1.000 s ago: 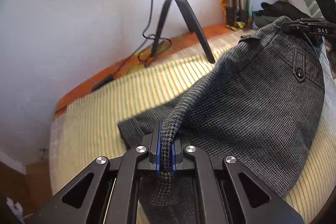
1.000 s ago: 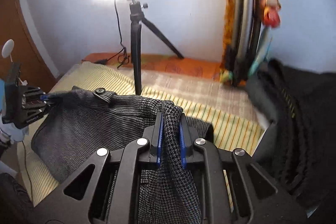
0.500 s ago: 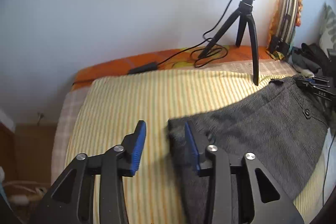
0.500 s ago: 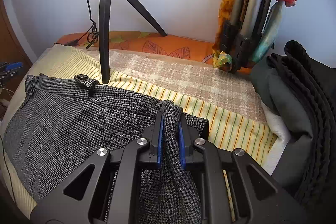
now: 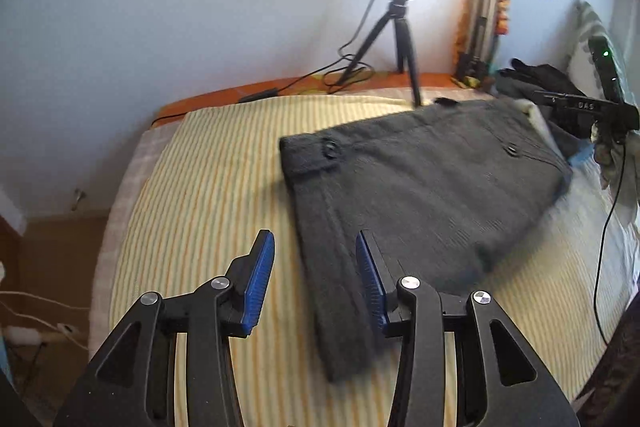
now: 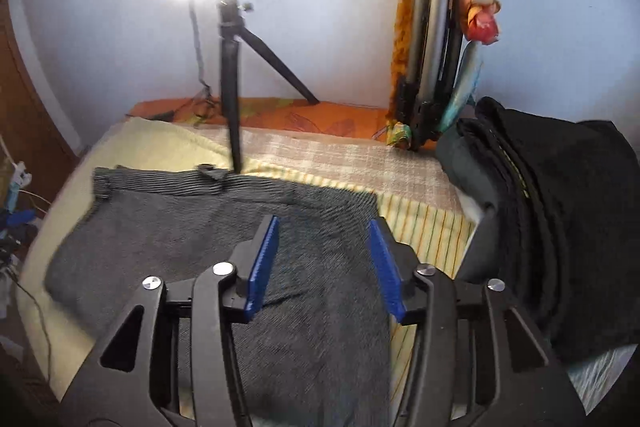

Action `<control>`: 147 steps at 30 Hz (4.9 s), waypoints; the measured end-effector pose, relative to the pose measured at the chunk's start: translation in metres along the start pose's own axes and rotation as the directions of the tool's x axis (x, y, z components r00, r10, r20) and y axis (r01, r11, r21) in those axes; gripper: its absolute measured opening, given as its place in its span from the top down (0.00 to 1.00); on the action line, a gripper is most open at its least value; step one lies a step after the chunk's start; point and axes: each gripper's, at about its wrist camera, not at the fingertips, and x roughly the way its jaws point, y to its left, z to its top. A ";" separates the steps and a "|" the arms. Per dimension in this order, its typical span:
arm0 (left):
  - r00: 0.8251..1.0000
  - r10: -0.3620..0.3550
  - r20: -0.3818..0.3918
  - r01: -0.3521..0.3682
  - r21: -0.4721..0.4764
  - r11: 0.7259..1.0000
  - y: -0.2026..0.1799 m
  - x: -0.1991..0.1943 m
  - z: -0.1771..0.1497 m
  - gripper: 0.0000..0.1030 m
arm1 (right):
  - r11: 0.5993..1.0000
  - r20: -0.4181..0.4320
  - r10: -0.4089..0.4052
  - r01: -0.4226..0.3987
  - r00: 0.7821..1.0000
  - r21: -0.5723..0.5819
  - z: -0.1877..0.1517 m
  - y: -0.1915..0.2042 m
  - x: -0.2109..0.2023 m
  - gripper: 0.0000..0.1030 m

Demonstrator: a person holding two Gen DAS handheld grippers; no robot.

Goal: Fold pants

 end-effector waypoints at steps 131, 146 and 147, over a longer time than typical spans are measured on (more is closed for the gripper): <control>0.976 -0.174 -0.128 0.198 0.215 0.956 -0.105 0.000 -0.059 0.74 | 0.783 -0.209 0.603 -0.521 0.770 0.340 -0.130 0.119 0.052 0.54; 0.986 -0.153 -0.068 0.167 0.303 0.938 -0.127 -0.004 -0.053 0.48 | 0.737 -0.066 0.618 -0.548 0.783 0.396 -0.095 0.107 0.046 0.54; 0.988 -0.128 -0.089 0.150 0.323 0.934 -0.130 0.005 -0.055 0.49 | 0.729 -0.064 0.624 -0.551 0.779 0.406 -0.095 0.111 0.048 0.54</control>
